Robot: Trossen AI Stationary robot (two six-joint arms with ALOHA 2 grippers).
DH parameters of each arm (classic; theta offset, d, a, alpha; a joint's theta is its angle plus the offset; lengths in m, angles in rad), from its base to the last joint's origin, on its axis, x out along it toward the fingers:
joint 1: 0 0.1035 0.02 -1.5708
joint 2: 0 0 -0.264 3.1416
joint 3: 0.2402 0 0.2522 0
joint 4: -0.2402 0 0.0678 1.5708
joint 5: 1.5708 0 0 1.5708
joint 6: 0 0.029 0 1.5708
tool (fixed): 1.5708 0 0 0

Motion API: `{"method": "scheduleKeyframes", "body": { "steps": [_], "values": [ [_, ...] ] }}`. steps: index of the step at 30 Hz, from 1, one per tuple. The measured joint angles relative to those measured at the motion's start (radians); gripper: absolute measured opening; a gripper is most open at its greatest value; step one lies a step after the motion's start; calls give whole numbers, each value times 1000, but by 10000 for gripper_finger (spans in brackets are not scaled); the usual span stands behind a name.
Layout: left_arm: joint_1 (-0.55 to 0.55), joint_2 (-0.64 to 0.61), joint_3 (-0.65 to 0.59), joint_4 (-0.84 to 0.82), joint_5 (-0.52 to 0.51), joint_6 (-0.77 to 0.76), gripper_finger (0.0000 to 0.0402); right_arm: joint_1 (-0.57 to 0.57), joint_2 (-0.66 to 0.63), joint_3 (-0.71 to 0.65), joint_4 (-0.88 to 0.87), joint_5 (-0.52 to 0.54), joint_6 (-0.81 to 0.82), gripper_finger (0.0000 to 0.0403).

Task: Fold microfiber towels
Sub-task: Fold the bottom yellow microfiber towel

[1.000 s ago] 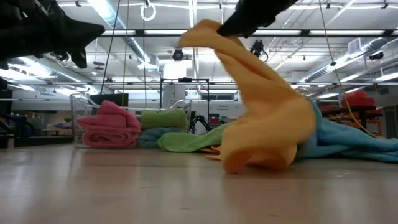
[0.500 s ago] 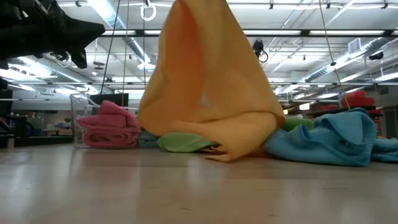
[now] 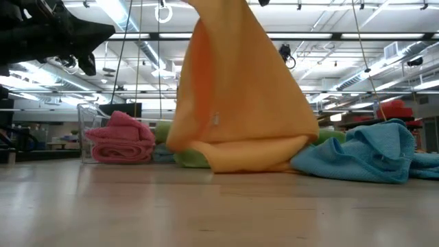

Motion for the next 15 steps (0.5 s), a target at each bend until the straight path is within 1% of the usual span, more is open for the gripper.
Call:
{"method": "scheduleKeyframes", "body": {
  "steps": [8, 11, 15],
  "values": [
    [0, 0, 0, 4, 0, 1, 34, -12, 6, -2, -69, -57, 113, 14],
    [0, 0, 0, 12, 0, -40, 32, -9, 6, -2, -75, -60, 174, 14],
    [0, 0, 0, 13, 0, -42, 24, 11, 6, -2, -109, -60, 224, 14]
  ]
}}
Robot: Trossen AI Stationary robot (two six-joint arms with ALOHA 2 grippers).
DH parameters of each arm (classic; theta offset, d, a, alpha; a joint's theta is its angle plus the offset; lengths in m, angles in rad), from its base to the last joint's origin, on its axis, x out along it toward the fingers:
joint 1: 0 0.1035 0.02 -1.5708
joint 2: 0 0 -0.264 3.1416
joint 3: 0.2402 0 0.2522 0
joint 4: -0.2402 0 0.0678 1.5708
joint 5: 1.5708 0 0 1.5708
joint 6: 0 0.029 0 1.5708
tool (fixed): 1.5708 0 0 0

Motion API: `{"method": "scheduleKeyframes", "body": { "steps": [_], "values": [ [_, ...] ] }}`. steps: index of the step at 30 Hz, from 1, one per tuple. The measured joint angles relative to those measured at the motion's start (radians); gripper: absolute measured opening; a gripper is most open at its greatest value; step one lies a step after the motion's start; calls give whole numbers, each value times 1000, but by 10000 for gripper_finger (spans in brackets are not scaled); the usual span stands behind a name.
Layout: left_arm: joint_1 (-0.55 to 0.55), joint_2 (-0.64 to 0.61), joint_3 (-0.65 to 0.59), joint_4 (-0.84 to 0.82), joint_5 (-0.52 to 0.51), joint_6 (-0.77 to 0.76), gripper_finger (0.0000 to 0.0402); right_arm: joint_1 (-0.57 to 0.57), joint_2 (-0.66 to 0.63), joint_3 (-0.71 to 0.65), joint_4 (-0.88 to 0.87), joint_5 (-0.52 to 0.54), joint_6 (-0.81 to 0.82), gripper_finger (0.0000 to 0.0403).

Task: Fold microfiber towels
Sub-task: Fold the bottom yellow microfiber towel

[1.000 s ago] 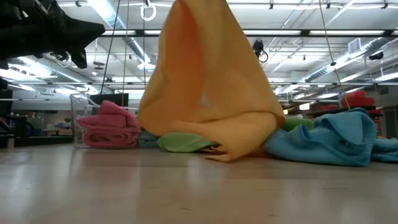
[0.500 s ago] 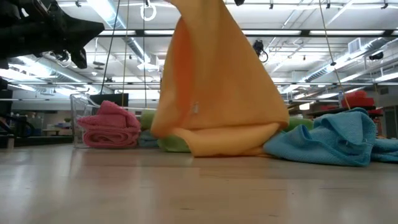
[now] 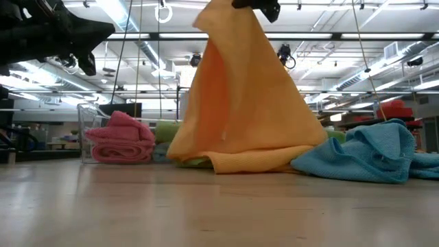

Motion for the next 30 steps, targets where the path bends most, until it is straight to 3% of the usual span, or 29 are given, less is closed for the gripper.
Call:
{"method": "scheduleKeyframes", "body": {
  "steps": [13, 26, 30],
  "values": [
    [0, 0, 0, -56, 0, 1, 26, 89, 81, -19, -19, -1, 112, 14],
    [0, 0, 0, 16, -18, 60, 18, 95, 256, -20, 97, -16, 21, 14],
    [-1, 8, 0, -23, 72, 60, 12, 86, 313, -20, 166, 1, -33, 14]
  ]
}}
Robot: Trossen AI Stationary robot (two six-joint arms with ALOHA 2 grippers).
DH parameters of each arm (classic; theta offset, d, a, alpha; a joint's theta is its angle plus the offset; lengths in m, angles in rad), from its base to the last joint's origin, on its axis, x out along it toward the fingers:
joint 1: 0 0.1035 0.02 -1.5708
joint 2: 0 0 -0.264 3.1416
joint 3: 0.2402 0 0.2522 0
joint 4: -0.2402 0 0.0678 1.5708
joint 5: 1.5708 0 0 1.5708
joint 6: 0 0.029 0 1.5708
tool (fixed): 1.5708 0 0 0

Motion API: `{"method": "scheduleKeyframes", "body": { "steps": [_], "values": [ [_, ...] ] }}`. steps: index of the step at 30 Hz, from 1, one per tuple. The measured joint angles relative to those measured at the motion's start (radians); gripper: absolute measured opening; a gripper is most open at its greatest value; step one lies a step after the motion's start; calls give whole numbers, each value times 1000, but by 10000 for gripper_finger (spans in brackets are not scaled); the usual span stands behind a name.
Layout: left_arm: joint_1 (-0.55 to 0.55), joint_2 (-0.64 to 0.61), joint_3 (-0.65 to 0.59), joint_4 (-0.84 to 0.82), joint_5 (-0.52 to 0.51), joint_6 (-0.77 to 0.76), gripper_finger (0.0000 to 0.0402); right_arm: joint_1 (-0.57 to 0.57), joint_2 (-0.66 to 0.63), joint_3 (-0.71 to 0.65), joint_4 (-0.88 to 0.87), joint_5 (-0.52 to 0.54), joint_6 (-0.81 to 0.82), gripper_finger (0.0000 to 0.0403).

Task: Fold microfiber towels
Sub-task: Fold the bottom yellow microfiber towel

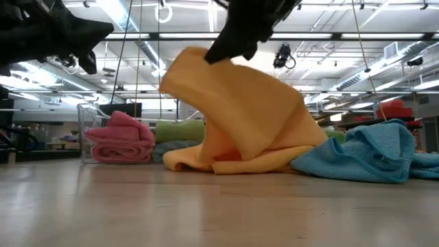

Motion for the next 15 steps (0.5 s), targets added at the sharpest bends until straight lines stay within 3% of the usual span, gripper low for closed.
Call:
{"method": "scheduleKeyframes", "body": {
  "steps": [5, 15],
  "values": [
    [0, 30, 0, -36, 130, -40, 13, -14, 47, 0, 104, 23, -33, 14],
    [-5, 102, 3, -10, 139, -64, 13, -20, 67, 1, 238, 25, -88, 14]
  ]
}}
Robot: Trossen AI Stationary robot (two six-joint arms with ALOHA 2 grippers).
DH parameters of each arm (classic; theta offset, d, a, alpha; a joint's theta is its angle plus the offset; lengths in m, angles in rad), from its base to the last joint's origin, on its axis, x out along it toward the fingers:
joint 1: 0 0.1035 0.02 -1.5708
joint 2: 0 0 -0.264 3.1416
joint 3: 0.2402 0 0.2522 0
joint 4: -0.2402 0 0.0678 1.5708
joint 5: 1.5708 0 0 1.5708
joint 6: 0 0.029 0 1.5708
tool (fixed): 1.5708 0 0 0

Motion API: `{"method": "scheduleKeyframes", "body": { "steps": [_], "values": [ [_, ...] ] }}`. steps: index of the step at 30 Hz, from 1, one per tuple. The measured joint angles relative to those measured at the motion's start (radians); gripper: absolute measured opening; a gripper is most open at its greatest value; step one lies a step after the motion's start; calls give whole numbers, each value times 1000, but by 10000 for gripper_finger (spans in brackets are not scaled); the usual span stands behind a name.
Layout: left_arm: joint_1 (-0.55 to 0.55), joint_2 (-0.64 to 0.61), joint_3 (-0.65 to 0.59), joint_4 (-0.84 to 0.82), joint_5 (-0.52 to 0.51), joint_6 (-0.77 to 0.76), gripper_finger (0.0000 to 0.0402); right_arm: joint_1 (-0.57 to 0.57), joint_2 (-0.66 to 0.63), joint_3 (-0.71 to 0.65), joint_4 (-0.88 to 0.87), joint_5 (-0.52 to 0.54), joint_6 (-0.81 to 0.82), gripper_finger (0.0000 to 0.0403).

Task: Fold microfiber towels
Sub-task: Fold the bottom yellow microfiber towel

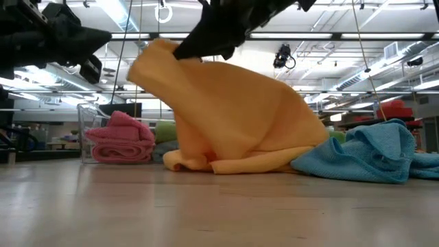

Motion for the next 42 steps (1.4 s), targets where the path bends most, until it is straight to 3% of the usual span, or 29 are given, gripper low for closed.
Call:
{"method": "scheduleKeyframes", "body": {
  "steps": [12, 18, 32, 38, 42],
  "values": [
    [-89, 150, 1, -4, 9, -18, 74, -4, 0, 0, 133, 1, -87, 14],
    [-164, 231, 0, 43, 5, 64, 109, -4, 0, 0, 232, 49, -167, 14],
    [-272, 330, 1, 137, -229, 136, 188, -15, 0, 0, 465, 129, -252, 14],
    [-279, 343, 1, 135, -388, 192, 199, -14, 0, 6, 490, 128, -262, 14],
    [-279, 343, 1, 133, -427, 209, 196, -7, 0, 16, 495, 121, -265, 14]
  ]
}}
